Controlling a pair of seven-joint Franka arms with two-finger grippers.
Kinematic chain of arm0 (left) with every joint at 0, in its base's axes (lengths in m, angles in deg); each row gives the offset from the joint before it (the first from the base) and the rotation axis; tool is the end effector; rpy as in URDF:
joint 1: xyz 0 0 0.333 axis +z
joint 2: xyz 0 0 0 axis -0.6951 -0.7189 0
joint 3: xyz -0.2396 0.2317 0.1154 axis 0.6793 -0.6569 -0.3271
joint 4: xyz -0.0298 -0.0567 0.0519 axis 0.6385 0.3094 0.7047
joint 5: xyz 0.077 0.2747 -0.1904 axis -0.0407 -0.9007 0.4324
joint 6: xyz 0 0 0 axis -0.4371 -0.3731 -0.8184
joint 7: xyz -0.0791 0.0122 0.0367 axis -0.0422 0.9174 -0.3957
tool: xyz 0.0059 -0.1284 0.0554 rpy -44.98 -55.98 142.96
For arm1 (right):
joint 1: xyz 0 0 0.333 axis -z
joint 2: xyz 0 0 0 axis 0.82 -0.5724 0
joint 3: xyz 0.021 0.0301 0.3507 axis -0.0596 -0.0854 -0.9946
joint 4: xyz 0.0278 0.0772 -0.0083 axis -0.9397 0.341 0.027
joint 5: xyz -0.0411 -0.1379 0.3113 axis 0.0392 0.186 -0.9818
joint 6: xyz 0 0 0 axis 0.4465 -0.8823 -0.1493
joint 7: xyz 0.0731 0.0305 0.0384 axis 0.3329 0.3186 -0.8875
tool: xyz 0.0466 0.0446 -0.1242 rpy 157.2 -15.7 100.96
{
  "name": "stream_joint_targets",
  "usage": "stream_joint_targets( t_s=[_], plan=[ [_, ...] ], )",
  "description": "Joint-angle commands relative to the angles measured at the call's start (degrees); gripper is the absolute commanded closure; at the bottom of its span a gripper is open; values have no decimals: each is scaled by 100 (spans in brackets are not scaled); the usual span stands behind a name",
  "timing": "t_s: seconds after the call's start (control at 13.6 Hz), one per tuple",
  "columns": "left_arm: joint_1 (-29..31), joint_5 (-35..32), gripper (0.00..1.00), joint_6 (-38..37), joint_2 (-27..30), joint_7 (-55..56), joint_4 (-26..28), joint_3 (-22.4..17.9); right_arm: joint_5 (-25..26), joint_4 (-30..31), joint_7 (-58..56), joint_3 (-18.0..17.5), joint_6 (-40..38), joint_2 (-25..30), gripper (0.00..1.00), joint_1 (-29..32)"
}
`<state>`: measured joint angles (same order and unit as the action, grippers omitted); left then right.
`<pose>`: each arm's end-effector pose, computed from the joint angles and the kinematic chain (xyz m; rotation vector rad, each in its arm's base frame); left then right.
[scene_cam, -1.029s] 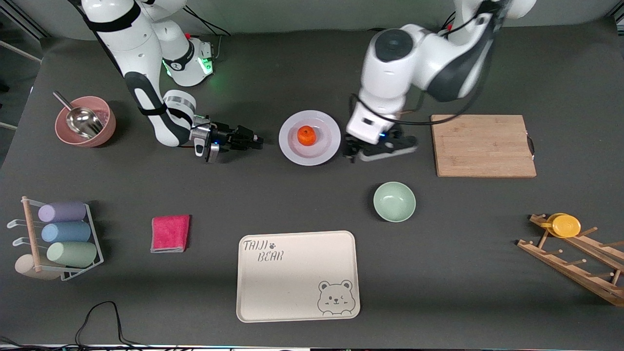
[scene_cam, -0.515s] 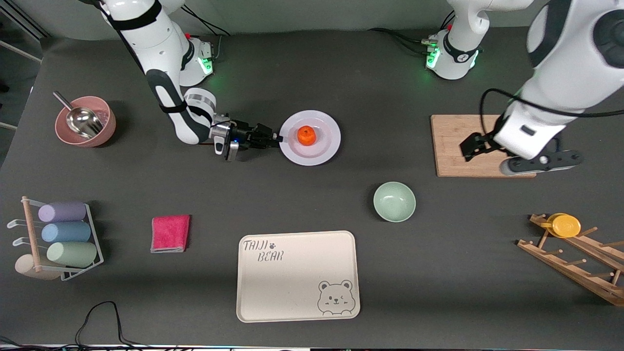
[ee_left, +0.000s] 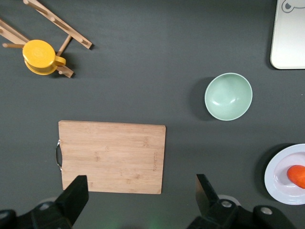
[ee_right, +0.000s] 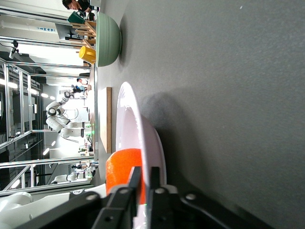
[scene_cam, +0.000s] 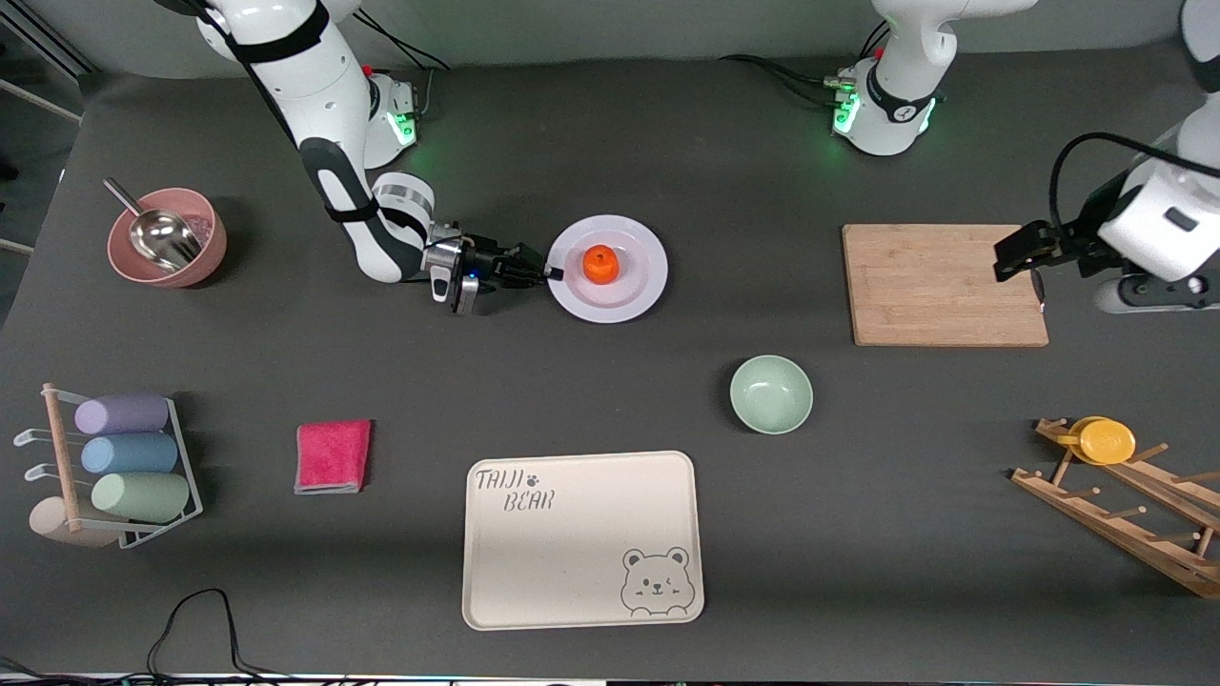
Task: Place orange and plate with both arms
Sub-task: 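Grasp the white plate rim with the right gripper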
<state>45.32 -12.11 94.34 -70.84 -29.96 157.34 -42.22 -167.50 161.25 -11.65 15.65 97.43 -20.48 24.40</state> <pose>0.4960 -0.0451 0.6105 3.1164 0.0775 -0.0918 0.3393 0.2779 0.1630 -1.9514 0.0748 -0.1130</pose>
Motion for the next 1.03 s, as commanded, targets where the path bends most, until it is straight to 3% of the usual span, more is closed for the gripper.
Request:
stream_joint_targets(
  t_s=[0.0,0.15,0.44,0.74,0.96],
  plan=[
    [12,35,0,-161,46,-87,-111,41,-168,-58,-164,-15,22,-79,100,-43],
    [12,26,0,-152,46,-87,-111,41,-168,-50,-94,-6,13,17,100,-8],
    [21,17,0,-152,29,-78,-76,41,-63,99,511,2,4,912,100,177],
    [21,43,0,-64,29,-78,-119,33,691,232,1609,2,4,1941,100,492],
    [12,-35,0,-152,20,-78,-93,41,983,171,2007,11,4,2092,100,686]
  ],
)
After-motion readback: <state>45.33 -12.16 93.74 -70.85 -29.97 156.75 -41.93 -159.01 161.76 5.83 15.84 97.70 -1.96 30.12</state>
